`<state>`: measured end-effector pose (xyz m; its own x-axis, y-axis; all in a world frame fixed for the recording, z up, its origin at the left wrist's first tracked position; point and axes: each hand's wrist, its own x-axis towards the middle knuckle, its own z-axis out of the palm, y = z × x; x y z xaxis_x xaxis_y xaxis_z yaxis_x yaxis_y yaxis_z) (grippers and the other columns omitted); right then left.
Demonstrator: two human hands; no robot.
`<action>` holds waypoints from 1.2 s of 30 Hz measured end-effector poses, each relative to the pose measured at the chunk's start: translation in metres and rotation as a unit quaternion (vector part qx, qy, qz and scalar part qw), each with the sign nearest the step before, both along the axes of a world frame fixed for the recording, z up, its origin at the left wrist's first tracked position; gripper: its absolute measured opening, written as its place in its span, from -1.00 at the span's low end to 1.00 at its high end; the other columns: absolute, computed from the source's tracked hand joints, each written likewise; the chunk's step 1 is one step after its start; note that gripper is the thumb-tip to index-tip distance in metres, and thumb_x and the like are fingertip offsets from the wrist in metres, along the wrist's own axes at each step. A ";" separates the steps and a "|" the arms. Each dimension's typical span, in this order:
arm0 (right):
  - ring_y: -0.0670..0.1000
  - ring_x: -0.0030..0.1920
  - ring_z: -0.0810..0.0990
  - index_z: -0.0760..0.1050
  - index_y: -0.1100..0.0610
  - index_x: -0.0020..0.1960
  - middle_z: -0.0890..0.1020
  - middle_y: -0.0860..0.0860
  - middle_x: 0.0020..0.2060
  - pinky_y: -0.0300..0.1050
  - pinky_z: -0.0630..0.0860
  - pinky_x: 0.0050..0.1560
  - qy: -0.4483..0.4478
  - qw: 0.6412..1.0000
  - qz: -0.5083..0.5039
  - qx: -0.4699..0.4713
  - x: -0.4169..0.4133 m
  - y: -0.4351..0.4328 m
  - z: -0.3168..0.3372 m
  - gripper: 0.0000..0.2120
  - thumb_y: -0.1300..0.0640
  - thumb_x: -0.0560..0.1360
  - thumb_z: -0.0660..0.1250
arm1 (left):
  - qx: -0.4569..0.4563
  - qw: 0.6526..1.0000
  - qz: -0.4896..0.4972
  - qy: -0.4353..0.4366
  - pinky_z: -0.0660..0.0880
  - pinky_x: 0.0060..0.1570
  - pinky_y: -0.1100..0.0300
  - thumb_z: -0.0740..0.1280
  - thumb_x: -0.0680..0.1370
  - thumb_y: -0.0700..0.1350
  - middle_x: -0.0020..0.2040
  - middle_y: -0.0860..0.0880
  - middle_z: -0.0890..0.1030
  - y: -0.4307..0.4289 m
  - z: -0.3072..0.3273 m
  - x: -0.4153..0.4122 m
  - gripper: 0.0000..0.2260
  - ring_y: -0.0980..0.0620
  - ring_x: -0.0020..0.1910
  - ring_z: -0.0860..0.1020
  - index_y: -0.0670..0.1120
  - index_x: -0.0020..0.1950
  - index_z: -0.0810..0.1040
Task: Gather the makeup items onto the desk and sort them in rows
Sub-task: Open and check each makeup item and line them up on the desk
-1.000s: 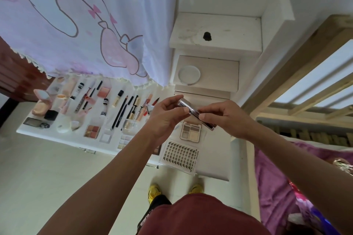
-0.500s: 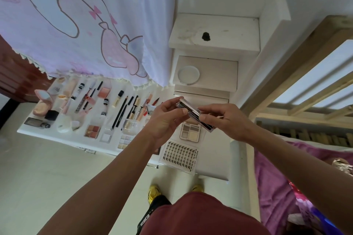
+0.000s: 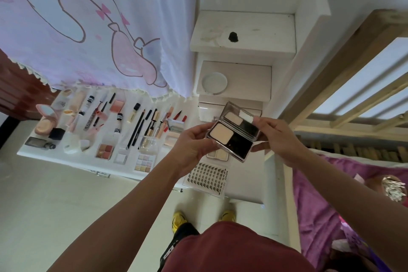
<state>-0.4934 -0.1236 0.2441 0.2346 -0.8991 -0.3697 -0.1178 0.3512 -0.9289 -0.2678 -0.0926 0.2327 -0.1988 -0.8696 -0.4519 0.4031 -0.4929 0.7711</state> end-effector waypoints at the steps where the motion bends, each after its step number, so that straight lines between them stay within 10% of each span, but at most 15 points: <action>1: 0.10 -0.18 0.69 0.61 0.16 0.03 0.71 0.07 -0.20 0.01 0.66 -0.21 -0.008 0.999 -0.020 0.028 -0.003 0.000 -0.004 -0.70 0.00 0.64 0.19 | 0.002 1.000 0.000 -0.025 0.61 0.03 0.07 0.34 0.41 -0.50 0.01 -0.17 0.68 0.001 -0.004 -0.002 -0.56 -0.10 -0.02 0.65 -0.22 0.25 0.53; 6: 0.14 -0.11 0.62 0.56 0.19 0.20 0.62 0.15 0.02 -0.12 0.59 -0.27 0.072 0.992 -0.038 0.101 -0.026 -0.002 -0.030 -0.62 -0.09 0.61 0.25 | 0.024 0.987 -0.035 -0.156 0.61 0.01 0.00 0.43 0.38 -0.45 0.01 -0.17 0.69 0.009 -0.024 -0.014 -0.60 -0.15 -0.01 0.67 -0.16 0.16 0.59; 14: 0.10 -0.14 0.61 0.60 0.13 -0.05 0.63 0.18 -0.07 -0.15 0.67 -0.18 0.048 0.984 -0.120 0.126 -0.055 -0.001 -0.060 -0.87 0.15 0.60 0.30 | 0.011 0.942 -0.092 -0.321 0.64 -0.05 -0.03 0.47 0.43 -0.30 -0.11 -0.10 0.64 0.006 -0.048 -0.038 -0.72 -0.07 -0.15 0.66 -0.13 0.12 0.58; 22: -0.02 -0.25 0.53 0.60 0.19 -0.04 0.55 0.06 -0.26 -0.18 0.60 -0.14 0.167 0.980 -0.083 0.065 -0.073 -0.026 -0.103 -0.87 0.20 0.61 0.29 | -0.179 0.776 -0.138 -0.589 0.42 0.02 0.25 0.35 0.51 -0.18 0.06 -0.02 0.59 -0.007 -0.057 -0.033 -0.80 0.06 0.02 0.53 -0.10 0.13 0.59; 28: 0.00 -0.22 0.53 0.56 0.17 -0.03 0.54 0.08 -0.20 0.05 0.58 0.05 0.169 0.983 -0.045 0.060 -0.058 -0.060 -0.135 -0.89 0.17 0.62 0.27 | -0.227 0.683 -0.189 -0.668 0.40 0.10 0.09 0.29 0.55 -0.20 0.16 -0.09 0.54 -0.017 -0.066 -0.026 -0.75 -0.07 0.14 0.44 -0.11 0.22 0.58; 36: 0.01 -0.26 0.55 0.57 0.18 0.05 0.57 0.09 -0.23 0.02 0.59 -0.06 0.186 0.977 -0.079 0.061 -0.047 -0.083 -0.162 -0.87 0.14 0.59 0.32 | -0.199 0.637 -0.239 -0.705 0.39 0.18 0.04 0.25 0.57 -0.15 0.25 -0.08 0.51 -0.027 -0.074 -0.020 -0.69 -0.10 0.22 0.41 -0.06 0.32 0.53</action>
<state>-0.5406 -0.2070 0.0825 -0.0750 -0.8576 -0.5088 -0.3747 0.4971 -0.7826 -0.2879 -0.1193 0.1586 -0.1232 -0.9637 -0.2369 -0.9520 0.0474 0.3023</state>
